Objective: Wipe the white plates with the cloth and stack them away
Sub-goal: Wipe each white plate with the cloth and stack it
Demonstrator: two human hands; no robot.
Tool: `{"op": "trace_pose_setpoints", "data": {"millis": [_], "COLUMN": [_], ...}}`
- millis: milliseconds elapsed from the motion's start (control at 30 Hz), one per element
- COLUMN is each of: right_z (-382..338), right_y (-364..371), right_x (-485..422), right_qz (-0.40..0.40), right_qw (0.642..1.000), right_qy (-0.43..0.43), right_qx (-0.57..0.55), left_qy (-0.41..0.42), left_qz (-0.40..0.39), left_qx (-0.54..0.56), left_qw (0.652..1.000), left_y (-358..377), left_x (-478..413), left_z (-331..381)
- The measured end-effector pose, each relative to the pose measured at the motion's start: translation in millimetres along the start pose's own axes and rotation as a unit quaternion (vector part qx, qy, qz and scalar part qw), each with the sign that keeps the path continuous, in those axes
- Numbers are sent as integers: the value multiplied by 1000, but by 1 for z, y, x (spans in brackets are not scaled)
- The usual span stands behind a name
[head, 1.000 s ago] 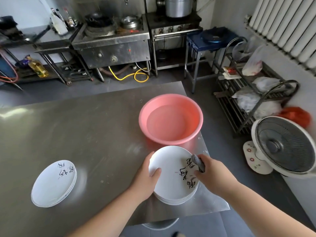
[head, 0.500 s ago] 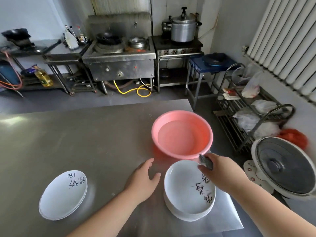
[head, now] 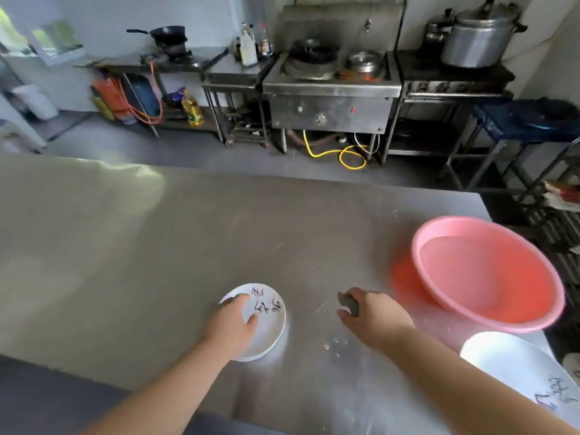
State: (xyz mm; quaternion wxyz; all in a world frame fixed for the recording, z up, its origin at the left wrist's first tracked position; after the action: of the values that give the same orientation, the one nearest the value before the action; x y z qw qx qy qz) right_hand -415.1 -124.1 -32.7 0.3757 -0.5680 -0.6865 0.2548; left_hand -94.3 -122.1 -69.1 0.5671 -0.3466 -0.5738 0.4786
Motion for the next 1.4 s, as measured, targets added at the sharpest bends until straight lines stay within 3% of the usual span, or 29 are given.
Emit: {"op": "trace_pose_setpoints", "data": {"millis": [233,367,600,767,1067,1400], "right_z": [-47,-52,-55,-55,-15,99], "right_y": [105,143,169,168,89,60], "right_x": [-47,-60,-62,-60,-14,80], "right_qz": [-65,-86,-74,-55,76,139], "right_qw": [996,990,988,974,947,914], "right_qy": [53,102,137,191,222,307], "right_qx": [-19,-35,-21,-113,-219,-228], "left_qy": [-76,-48,-24,-25,46,196], "left_qz": [8,-52,-63,-31,5,-92], "left_qx": [-22,-37,-51,16,109,43], "left_qw": [997,997,996,999,993,975], "left_y": [16,37,53,43,14,79], "left_x": [-21,-38,-54,-56,-44,19], "left_z": [-96,-107,-109,-110,-36,89]}}
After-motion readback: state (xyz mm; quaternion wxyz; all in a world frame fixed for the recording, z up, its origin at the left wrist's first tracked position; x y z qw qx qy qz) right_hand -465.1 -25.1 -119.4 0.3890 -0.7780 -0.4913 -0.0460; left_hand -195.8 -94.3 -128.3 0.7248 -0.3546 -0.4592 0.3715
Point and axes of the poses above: each hand's wrist, its own x-axis away from the middle knuckle, its own y-axis out of the palm, z = x × y, the point moved 8 cm from there along -x, towards the middle knuckle, and after that the axes turned 15 degrees about -x, right-handed, at the moved point
